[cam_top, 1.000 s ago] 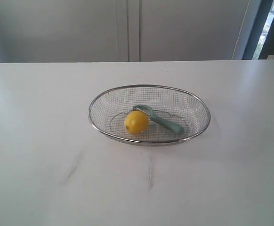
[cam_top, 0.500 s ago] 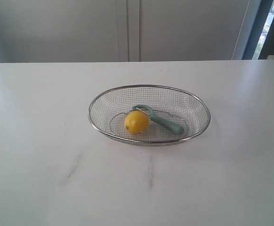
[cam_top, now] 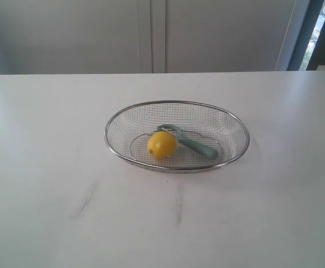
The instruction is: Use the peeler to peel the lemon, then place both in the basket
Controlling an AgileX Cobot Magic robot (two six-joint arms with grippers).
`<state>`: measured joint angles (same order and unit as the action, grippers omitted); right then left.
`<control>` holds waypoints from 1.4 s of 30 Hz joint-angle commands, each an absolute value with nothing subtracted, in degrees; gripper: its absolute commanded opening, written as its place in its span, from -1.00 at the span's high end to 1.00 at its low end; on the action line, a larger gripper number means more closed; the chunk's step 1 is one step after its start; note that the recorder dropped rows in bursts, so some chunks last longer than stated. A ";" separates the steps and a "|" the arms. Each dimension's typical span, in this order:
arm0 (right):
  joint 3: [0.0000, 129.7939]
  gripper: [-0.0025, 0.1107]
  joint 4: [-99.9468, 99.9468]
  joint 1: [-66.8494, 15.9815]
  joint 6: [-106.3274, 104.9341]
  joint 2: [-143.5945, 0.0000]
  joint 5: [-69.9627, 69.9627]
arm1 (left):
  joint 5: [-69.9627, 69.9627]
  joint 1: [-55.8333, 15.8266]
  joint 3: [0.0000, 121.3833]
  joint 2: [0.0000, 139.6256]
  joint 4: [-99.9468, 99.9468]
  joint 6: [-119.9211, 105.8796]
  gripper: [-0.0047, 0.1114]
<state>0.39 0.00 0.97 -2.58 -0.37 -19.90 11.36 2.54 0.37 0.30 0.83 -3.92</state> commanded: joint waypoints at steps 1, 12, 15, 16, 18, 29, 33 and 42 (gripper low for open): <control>0.00 0.96 0.48 1.88 -2.07 0.00 -19.15 | 11.24 2.68 0.00 0.00 0.69 -3.89 0.90; 0.00 0.96 0.00 0.96 3.89 0.00 -18.78 | 11.24 2.68 0.00 0.00 0.69 -3.89 0.90; 0.00 0.96 0.00 -1.87 3.89 0.00 -18.88 | 11.24 2.68 0.00 0.00 0.69 -3.89 0.90; 0.00 0.96 0.00 -2.26 3.89 0.00 -19.24 | 11.24 2.68 0.00 0.00 0.69 -3.89 0.90; 0.00 0.96 0.00 -2.26 3.89 0.00 -19.24 | 11.24 2.68 0.00 0.00 0.69 -3.89 0.90; 0.00 0.96 0.00 -2.26 3.89 0.00 -19.24 | 11.24 2.68 0.00 0.00 0.69 -3.89 0.90; 0.00 0.96 0.00 -2.26 3.89 0.00 -19.24 | 11.24 2.68 0.00 0.00 0.69 -3.89 0.90; 0.00 0.96 0.00 -2.26 3.89 0.00 -19.24 | 11.24 2.68 0.00 0.00 0.69 -3.89 0.90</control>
<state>0.39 0.00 -2.06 3.85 -0.37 -19.56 11.36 2.54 0.37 0.30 0.83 -3.92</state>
